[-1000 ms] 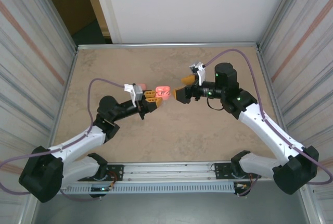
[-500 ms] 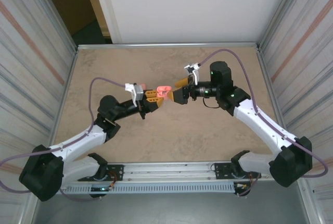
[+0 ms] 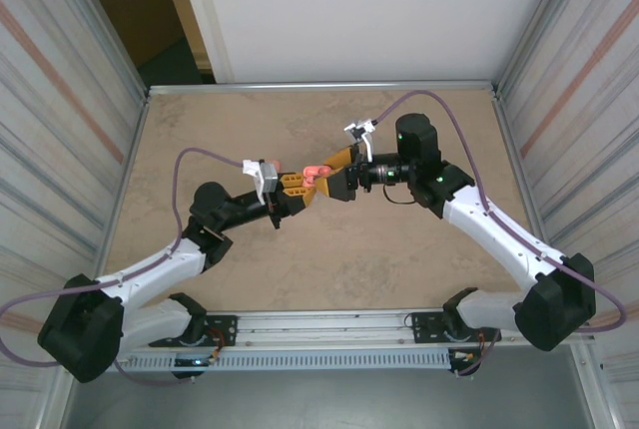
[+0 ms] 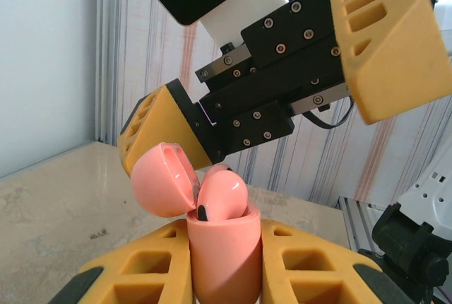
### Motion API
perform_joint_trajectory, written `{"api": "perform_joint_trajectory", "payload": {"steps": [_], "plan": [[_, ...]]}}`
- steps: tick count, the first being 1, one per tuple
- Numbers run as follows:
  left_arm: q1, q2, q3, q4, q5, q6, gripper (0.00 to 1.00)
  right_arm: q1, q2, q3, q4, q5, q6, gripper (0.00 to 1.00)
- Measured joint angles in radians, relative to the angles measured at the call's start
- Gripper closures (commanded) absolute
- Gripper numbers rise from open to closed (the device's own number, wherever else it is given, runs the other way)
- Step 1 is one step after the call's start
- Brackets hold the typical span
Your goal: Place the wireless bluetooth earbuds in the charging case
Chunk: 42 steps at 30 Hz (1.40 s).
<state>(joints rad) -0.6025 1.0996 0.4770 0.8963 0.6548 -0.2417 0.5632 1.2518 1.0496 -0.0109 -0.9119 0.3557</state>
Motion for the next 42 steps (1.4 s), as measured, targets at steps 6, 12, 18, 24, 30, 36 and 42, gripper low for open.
{"api": "perform_joint_trajectory", "payload": {"steps": [6, 12, 18, 24, 30, 36, 42], "plan": [[0.0, 0.0, 0.0, 0.0, 0.0, 0.0, 1.0, 0.004, 0.0, 0.0, 0.004, -0.016, -0.001, 0.05], [0.0, 0.0, 0.0, 0.0, 0.0, 0.001, 1.0, 0.008, -0.002, 0.0, 0.004, -0.029, -0.005, 0.13], [-0.003, 0.0, 0.0, 0.0, 0.0, 0.001, 1.0, 0.008, -0.003, 0.0, 0.004, -0.028, -0.009, 0.18], [-0.003, -0.001, 0.0, -0.002, -0.004, 0.001, 1.0, 0.009, -0.017, 0.0, 0.003, -0.03, -0.024, 0.2], [-0.003, -0.001, 0.0, -0.006, -0.013, 0.001, 1.0, 0.015, -0.039, 0.0, 0.003, -0.033, -0.027, 0.2], [-0.003, -0.001, 0.0, -0.008, -0.02, 0.002, 1.0, 0.015, -0.039, 0.0, -0.003, -0.031, -0.029, 0.2], [-0.003, -0.001, 0.0, -0.013, -0.02, 0.002, 1.0, 0.014, -0.045, 0.0, -0.026, -0.022, -0.051, 0.2]]}}
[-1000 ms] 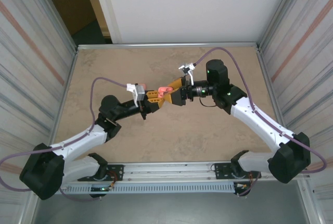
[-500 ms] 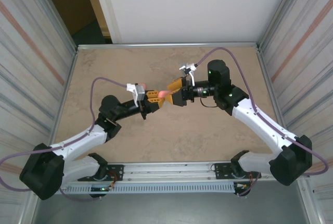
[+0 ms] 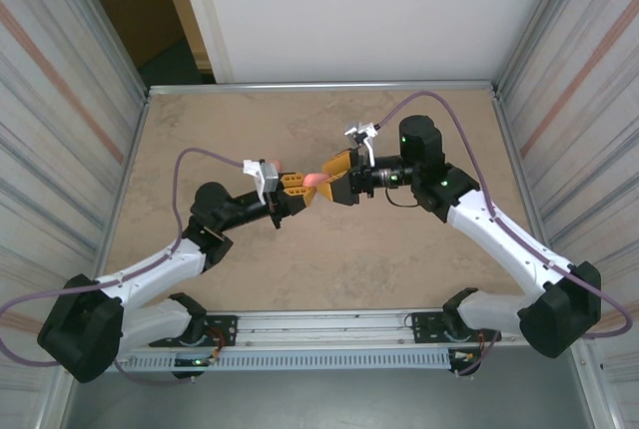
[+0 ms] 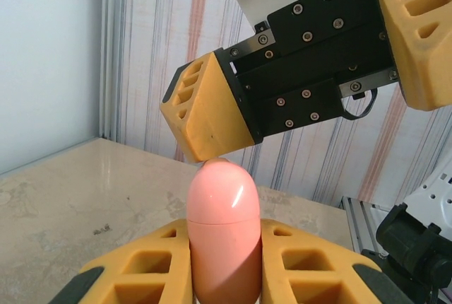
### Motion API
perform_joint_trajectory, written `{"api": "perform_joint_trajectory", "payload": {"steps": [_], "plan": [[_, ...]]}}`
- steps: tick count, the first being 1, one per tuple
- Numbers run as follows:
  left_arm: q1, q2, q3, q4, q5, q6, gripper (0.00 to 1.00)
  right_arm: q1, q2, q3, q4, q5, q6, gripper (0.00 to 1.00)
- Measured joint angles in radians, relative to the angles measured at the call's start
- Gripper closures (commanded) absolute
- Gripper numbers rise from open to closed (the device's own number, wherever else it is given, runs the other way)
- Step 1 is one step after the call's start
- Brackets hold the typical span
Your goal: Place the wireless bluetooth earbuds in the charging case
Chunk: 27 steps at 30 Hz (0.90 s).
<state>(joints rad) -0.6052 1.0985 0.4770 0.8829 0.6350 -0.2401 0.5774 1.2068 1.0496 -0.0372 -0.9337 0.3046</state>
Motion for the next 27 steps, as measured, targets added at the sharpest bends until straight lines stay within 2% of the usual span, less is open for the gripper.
{"api": "perform_joint_trajectory", "payload": {"steps": [5, 15, 21, 24, 27], "plan": [[0.0, 0.0, 0.0, -0.026, -0.008, 0.005, 1.0, -0.022, -0.027, -0.002, -0.02, 0.045, -0.002, 0.2], [0.0, 0.001, 0.001, -0.151, -0.069, 0.008, 1.0, -0.138, -0.118, -0.088, -0.007, 0.134, 0.027, 0.17], [0.0, 0.027, 0.002, -0.217, -0.109, 0.003, 1.0, -0.207, -0.163, -0.193, 0.074, 0.184, 0.112, 0.1], [-0.006, 0.049, 0.002, -0.248, -0.145, -0.002, 1.0, -0.237, -0.187, -0.245, 0.146, 0.216, 0.172, 0.01], [-0.026, 0.074, 0.002, -0.282, -0.19, -0.006, 1.0, -0.259, -0.228, -0.309, 0.231, 0.243, 0.227, 0.0]]}}
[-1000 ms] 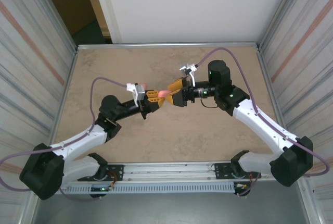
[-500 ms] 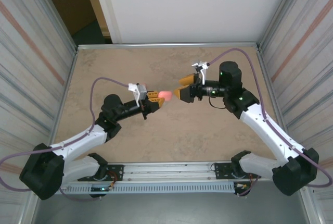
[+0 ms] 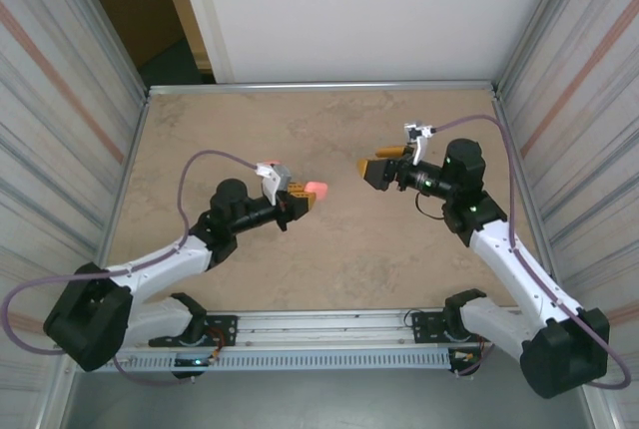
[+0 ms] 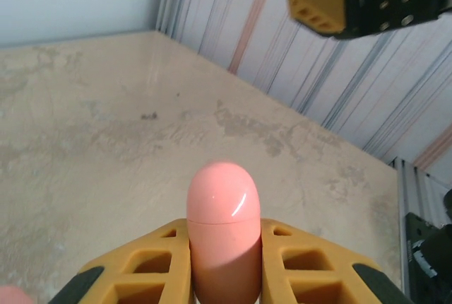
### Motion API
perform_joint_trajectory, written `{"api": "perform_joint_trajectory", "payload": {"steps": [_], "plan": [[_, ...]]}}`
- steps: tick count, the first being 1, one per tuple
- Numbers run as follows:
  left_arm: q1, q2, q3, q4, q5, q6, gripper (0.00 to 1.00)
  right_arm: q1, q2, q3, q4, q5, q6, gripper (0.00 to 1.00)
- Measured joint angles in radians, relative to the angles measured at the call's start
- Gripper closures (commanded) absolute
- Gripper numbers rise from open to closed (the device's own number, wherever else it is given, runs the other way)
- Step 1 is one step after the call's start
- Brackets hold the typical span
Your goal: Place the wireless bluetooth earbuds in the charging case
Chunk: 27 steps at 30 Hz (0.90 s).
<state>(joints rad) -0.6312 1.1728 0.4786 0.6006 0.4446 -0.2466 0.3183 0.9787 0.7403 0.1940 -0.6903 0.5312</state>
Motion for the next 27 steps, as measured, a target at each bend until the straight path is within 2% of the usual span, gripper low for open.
{"api": "perform_joint_trajectory", "payload": {"steps": [9, 16, 27], "plan": [[-0.044, 0.156, 0.017, -0.074, -0.091, -0.089, 1.0, -0.02, -0.08, -0.086, 0.121, 0.069, 0.088, 0.0], [-0.044, 0.283, 0.076, -0.141, -0.117, -0.203, 1.0, -0.025, -0.083, -0.09, 0.092, 0.104, 0.09, 0.0], [-0.046, 0.408, 0.163, -0.198, -0.112, -0.284, 1.0, -0.026, -0.114, -0.09, 0.013, 0.145, 0.085, 0.0]]}}
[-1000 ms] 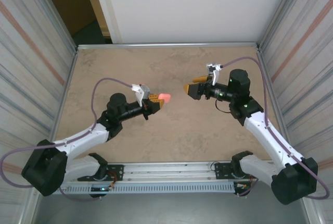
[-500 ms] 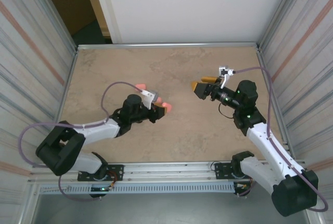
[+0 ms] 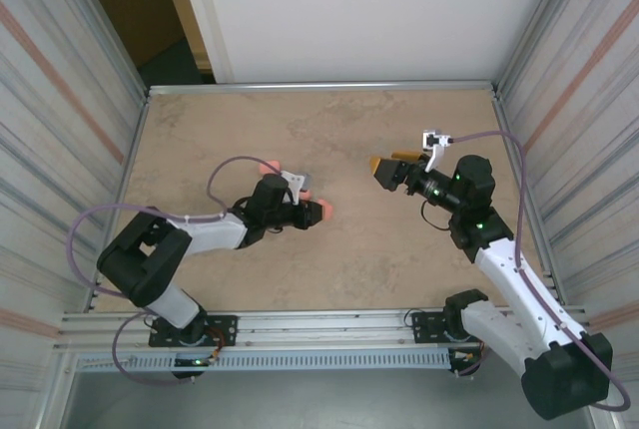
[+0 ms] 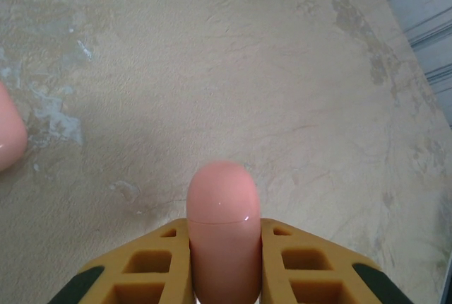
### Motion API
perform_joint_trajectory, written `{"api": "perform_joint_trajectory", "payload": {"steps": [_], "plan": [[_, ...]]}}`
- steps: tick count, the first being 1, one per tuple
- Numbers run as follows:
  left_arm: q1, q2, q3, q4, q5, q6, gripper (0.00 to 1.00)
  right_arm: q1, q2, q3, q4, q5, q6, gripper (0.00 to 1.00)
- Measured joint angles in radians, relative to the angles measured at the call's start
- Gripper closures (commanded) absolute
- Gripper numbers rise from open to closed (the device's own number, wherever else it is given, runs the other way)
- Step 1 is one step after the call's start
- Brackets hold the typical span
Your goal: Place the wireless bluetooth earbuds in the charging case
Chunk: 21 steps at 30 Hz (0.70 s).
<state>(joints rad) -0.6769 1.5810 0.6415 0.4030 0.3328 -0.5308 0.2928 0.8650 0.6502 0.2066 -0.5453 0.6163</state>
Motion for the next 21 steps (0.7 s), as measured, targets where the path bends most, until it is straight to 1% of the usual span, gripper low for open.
{"api": "perform_joint_trajectory", "payload": {"steps": [11, 16, 19, 21], "plan": [[-0.006, 0.075, 0.032, -0.01, 0.019, -0.036, 0.9, 0.0, -0.013, 0.0, -0.043, 0.004, -0.026, 0.0], [-0.006, 0.097, 0.033, -0.009, 0.025, -0.05, 0.82, 0.0, -0.016, 0.0, -0.063, 0.008, -0.033, 0.0], [-0.006, 0.103, 0.034, 0.0, 0.026, -0.056, 0.79, 0.0, -0.016, 0.0, -0.076, 0.013, -0.042, 0.0], [-0.006, 0.106, 0.034, 0.006, 0.027, -0.061, 0.74, 0.0, -0.016, 0.0, -0.084, 0.019, -0.048, 0.0]]}}
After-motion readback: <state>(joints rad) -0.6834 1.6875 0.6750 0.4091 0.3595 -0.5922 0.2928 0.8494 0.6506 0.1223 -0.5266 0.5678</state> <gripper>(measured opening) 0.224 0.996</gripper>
